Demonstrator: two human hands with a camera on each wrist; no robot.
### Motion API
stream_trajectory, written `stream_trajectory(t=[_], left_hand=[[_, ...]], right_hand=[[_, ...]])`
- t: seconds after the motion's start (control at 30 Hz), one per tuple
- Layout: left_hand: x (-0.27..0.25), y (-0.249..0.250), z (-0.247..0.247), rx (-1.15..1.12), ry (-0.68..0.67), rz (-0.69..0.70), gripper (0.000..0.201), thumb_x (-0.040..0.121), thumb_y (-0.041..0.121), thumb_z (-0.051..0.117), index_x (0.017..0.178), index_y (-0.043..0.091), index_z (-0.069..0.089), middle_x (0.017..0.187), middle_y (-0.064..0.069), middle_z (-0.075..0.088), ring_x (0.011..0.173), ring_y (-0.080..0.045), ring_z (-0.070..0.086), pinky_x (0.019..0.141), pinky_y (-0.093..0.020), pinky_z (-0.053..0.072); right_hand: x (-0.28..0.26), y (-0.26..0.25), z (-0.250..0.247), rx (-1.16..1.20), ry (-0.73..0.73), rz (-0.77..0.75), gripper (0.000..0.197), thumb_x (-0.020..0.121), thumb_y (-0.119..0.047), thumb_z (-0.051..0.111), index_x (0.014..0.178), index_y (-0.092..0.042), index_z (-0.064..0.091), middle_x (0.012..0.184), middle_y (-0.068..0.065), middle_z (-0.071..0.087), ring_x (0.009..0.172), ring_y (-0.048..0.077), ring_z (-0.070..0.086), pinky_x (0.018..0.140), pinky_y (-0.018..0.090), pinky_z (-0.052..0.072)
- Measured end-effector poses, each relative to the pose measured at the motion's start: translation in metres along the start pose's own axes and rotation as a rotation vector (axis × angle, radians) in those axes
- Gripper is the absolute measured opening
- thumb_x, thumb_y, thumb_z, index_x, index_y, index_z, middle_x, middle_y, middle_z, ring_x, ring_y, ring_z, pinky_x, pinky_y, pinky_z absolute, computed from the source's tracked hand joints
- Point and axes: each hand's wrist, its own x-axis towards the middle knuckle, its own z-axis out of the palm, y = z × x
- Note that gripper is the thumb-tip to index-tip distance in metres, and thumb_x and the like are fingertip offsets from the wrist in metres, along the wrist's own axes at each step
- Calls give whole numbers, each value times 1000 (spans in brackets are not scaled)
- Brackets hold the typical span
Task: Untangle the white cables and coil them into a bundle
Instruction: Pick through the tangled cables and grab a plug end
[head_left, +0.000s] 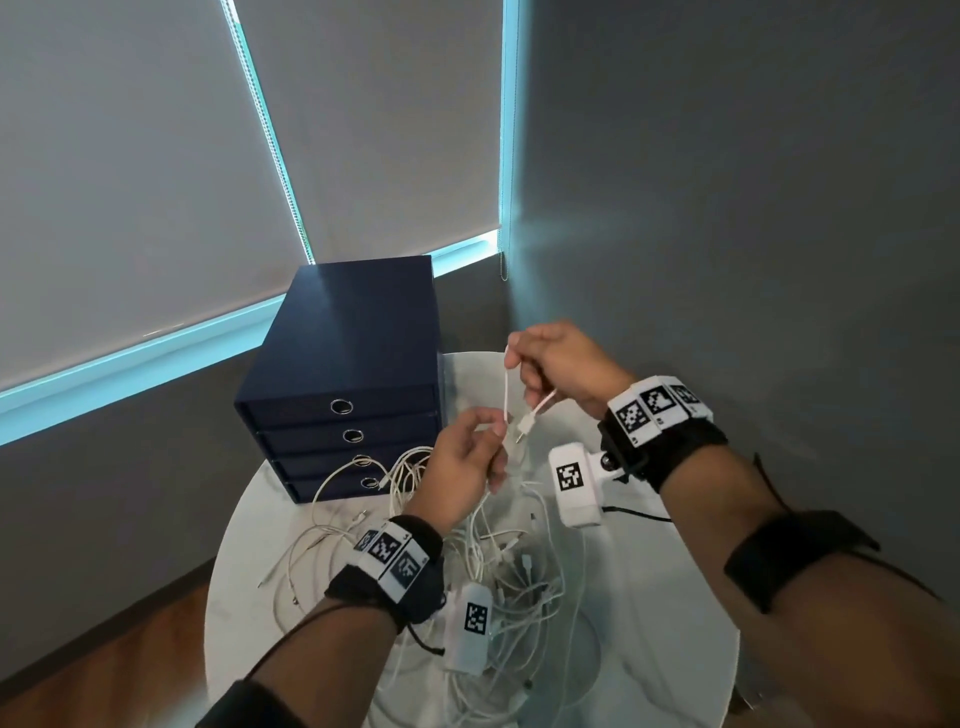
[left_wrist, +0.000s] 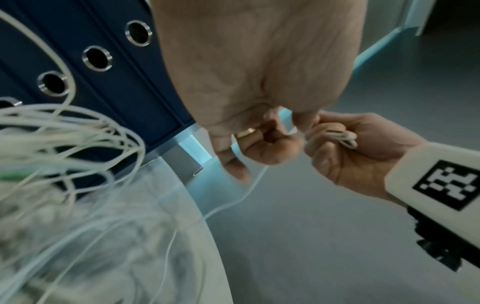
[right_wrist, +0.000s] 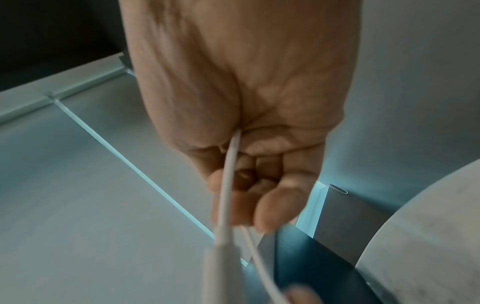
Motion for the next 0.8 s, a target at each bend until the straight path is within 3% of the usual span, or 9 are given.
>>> stream_trajectory(t=[0.07,0.17,0.27,0.33,0.47,0.57,0.67,0.8], left_hand=[[-3,-7,0,47,3,-20,14,104,13,50,103,11,64,58,7,49,51,-12,45,62,-37,48],[-6,-10,1,78,7,-43,12,101,18,57,98,14,68,68,12,56,64,-9,53,67,-41,50],[-8,-4,10,23,30,-78,16,100,26,58,106,14,67,92,4,65,83,-16,64,70,-38,52],[-10,4,19,-91,56,-107,23,102,26,56,118,11,62,103,-5,67,87,-23,68,69,-37,54],[-13,14,28,-268,10,-183,31,99,25,58,121,4,54,105,-10,74,82,-32,73,69,-39,57],[-13,11,19,-332,9,-239,24,93,7,66,113,3,53,88,-10,74,64,-25,71,58,-32,57],[-15,4,-3,-264,21,-258,11,95,1,62,106,-1,59,88,-16,72,53,-18,66,49,-26,52],[-17,-6,-32,-142,51,-273,17,102,10,55,115,1,61,108,-13,74,68,-30,75,55,-33,60]], right_hand=[[0,1,-11,-1,-17,9,32,101,-25,48,78,-9,63,47,0,41,36,15,38,44,22,36],[-4,6,-15,-10,-48,23,32,102,-26,47,81,-9,63,47,-1,39,35,12,31,42,21,33],[-7,13,-8,31,-15,35,31,103,-25,42,82,-10,60,47,0,41,35,13,33,43,20,29],[-8,16,-3,26,9,49,31,104,-24,40,83,-12,59,49,0,44,37,14,37,42,18,29],[-10,22,10,39,36,77,29,103,-19,36,87,-11,58,51,3,49,39,18,45,40,20,36],[-12,30,20,17,71,108,28,102,-16,35,87,-12,58,53,5,52,40,19,47,41,21,35],[-13,35,31,-40,105,118,24,99,-14,42,83,-12,60,52,5,53,40,15,42,39,20,31],[-11,29,43,175,244,215,20,93,-10,49,75,-13,59,48,0,50,50,18,46,51,25,38]])
